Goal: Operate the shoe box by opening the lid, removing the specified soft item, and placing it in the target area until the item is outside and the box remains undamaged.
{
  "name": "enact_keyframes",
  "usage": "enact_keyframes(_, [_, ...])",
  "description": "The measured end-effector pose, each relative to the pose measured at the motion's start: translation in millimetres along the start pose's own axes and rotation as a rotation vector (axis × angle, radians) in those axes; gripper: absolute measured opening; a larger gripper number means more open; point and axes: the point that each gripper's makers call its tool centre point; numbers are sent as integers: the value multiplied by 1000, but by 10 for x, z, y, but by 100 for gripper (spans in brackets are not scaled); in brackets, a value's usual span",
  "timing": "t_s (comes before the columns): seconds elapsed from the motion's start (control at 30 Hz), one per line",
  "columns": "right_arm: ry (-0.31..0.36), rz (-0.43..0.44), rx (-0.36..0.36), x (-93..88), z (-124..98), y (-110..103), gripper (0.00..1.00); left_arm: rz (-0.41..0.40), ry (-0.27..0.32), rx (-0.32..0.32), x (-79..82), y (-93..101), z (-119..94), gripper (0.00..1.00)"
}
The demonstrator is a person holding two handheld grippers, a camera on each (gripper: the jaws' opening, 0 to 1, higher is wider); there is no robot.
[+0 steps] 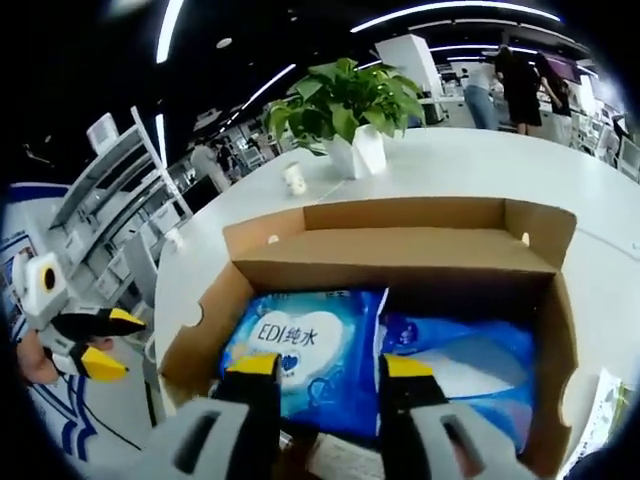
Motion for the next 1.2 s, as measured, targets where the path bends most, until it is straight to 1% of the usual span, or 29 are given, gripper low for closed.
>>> enact_keyframes(0.1, [1, 3, -7, 1, -9, 53, 18, 10, -6, -7, -7, 51, 27, 44])
enact_keyframes(0.23, [-21, -7, -12, -54, 32, 99, 17, 8, -3, -16, 8, 102, 52, 43])
enact_keyframes(0.27, [-39, -3, -15, -97, 46, 129, 18, 8, -2, -18, 10, 113, 53, 43])
enact_keyframes(0.33, [-53, 18, -10, -138, 57, 148, 19, 14, -4, -22, 11, 142, 53, 43])
enact_keyframes(0.5, [-51, 8, -2, -141, 8, 42, 19, 17, -6, -27, 14, 157, 47, 43])
enact_keyframes(0.53, [-53, 6, -9, -145, 13, 59, 18, 13, -3, -28, 19, 156, 45, 43])
enact_keyframes(0.67, [-52, 8, -40, -140, 8, 128, 9, 15, -5, -26, 14, 144, 41, 43])
enact_keyframes(0.73, [-45, 6, -38, -118, 2, 105, 6, 18, -7, -24, 14, 130, 41, 43])
enact_keyframes(0.8, [-41, 5, -44, -110, -9, 105, 2, 12, -3, -22, 19, 113, 38, 43])
enact_keyframes(0.9, [-40, 27, -56, -112, 13, 139, 0, 5, 2, -23, 27, 107, 43, 43])
enact_keyframes(1.03, [-37, 24, -70, -101, -48, 79, 0, 10, 5, -31, 48, 122, 55, 43])
enact_keyframes(1.2, [-15, 15, -76, -67, -131, 107, 0, 27, 4, -38, 86, 148, 71, 43])
Point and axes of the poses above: the point that each gripper's makers call its tool centre point, and the gripper's own axes: z roughly forward along the fingers, y roughly to its right, x roughly out of its top, and after that the axes turned 15 degrees about -z, right-handed
